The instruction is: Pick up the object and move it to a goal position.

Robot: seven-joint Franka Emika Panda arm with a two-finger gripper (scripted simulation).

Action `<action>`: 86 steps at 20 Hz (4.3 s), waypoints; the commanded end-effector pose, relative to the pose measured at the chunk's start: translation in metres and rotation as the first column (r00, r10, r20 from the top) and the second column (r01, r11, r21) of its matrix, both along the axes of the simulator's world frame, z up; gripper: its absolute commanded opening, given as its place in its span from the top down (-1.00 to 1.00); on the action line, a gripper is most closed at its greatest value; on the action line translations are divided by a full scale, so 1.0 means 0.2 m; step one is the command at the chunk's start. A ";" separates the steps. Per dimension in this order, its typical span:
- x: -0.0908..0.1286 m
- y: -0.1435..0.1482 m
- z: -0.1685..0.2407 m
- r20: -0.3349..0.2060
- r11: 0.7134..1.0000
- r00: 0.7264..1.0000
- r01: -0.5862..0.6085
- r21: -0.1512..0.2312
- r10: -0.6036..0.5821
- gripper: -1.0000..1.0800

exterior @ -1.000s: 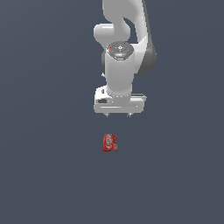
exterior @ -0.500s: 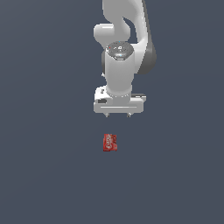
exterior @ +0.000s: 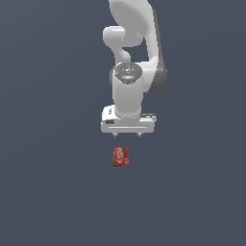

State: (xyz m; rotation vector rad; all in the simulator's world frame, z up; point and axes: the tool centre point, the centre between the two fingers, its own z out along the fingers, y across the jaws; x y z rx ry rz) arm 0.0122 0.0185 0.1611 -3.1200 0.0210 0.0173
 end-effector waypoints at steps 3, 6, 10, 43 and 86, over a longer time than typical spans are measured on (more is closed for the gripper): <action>0.07 -0.05 -0.15 0.003 1.000 1.000 -0.002 -0.007 0.002 -0.92; 0.11 -0.08 -0.26 0.006 1.000 1.000 -0.003 -0.012 0.004 -0.92; 0.14 -0.11 -0.37 0.009 1.000 1.000 -0.005 -0.017 0.006 -0.92; 0.17 -0.14 -0.73 0.011 1.000 1.000 -0.008 -0.021 0.008 1.00; -0.05 -0.48 0.78 0.011 1.000 1.000 -0.007 -0.021 0.007 1.00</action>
